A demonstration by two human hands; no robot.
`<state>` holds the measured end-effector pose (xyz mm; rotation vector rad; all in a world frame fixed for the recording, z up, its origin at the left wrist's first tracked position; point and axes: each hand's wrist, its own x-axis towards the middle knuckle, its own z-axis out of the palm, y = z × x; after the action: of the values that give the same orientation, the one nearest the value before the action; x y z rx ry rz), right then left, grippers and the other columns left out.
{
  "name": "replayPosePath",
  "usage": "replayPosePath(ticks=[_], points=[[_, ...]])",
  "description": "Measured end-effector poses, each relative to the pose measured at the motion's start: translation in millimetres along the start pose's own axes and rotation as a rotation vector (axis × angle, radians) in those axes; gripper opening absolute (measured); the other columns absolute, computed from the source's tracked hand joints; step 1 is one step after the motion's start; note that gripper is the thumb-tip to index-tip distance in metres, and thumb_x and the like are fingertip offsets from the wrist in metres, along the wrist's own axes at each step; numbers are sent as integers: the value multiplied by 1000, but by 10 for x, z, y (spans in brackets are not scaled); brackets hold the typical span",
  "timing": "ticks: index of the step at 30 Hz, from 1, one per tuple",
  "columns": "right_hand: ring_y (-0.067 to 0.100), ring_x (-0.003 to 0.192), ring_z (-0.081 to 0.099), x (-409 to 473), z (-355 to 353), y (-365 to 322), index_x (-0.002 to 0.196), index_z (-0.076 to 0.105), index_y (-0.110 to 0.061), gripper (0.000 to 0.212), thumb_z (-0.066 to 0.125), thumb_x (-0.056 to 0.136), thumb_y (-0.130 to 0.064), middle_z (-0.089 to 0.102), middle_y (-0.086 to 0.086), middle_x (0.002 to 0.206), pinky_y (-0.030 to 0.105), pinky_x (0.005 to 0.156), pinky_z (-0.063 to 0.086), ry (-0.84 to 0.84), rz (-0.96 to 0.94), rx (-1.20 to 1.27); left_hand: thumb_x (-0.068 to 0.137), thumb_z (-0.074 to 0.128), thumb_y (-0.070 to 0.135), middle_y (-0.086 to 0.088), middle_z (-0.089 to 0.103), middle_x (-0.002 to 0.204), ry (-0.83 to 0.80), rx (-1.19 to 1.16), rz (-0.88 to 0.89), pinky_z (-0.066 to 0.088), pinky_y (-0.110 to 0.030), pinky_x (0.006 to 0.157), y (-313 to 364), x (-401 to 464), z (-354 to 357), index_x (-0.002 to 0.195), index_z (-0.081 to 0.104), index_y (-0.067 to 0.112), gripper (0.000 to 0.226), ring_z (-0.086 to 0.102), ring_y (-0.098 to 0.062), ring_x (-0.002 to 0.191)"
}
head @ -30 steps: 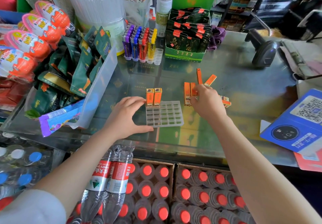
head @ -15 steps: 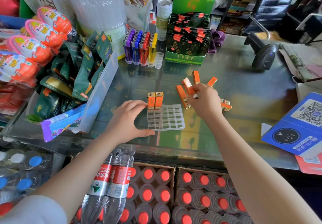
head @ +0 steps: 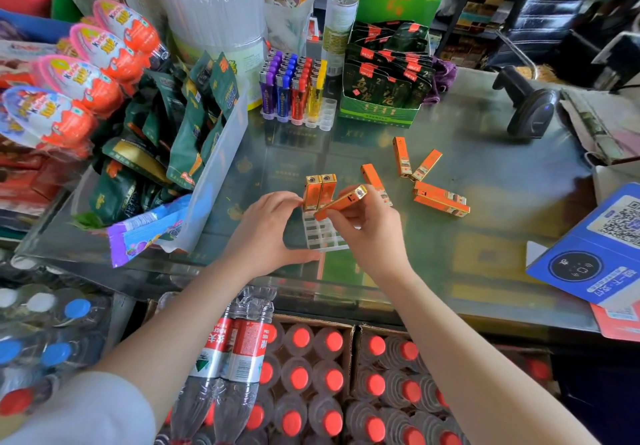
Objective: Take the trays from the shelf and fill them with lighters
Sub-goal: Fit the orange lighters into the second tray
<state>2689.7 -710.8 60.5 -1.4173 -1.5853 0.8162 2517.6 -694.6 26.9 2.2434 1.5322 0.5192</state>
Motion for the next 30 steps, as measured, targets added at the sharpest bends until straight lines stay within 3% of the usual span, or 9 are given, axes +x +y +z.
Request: replayPosePath(ticks=[3,8,12,18,22,26,30], points=[[11,73,68,2,101,-27,84,54,-11,18,70,78,-15,71,-2,80,32,71,56,14,40,-84,57,75,57,-2,47,131,-3,-9,11,29,-35,103,16,-2,-8,126,47,13,87,39,-20,123],[19,72,63,7,191,-118,81,45,-16,25,68,80,-25,67,0,78,35,66,53,32,94,-263,59,75,57,3,46,132,-18,-25,10,27,-32,103,31,-5,-30,126,46,17,84,37,-16,124],[17,71,53,29,209,-223,86,43,-15,25,61,85,-32,66,4,86,28,60,38,-18,110,-444,60,73,58,4,45,132,-33,-32,2,28,-36,107,19,5,-15,126,45,18,82,35,-15,125],[30,79,62,32,327,-317,95,47,-11,28,44,93,-39,65,8,88,28,53,32,-40,111,-789,56,54,68,6,49,127,-22,-82,2,34,-38,103,-11,3,-4,119,50,20,79,39,-15,120],[29,79,64,33,352,-288,97,48,-11,29,46,92,-40,67,7,87,28,54,36,-63,119,-791,62,69,56,6,48,128,-17,-80,3,31,-36,104,-10,9,9,120,50,21,71,38,-15,122],[23,82,63,146,38,-199,99,58,-16,31,63,81,-41,68,-1,89,31,66,49,-187,118,-632,60,74,56,2,48,129,5,-32,19,28,-34,102,21,4,-6,123,49,17,79,38,-17,123],[25,85,60,322,-304,38,103,58,-13,18,57,87,-21,65,3,100,33,66,49,-65,82,-634,59,73,56,0,49,125,37,-32,40,26,-30,102,16,-5,-4,122,51,13,79,35,-16,122]])
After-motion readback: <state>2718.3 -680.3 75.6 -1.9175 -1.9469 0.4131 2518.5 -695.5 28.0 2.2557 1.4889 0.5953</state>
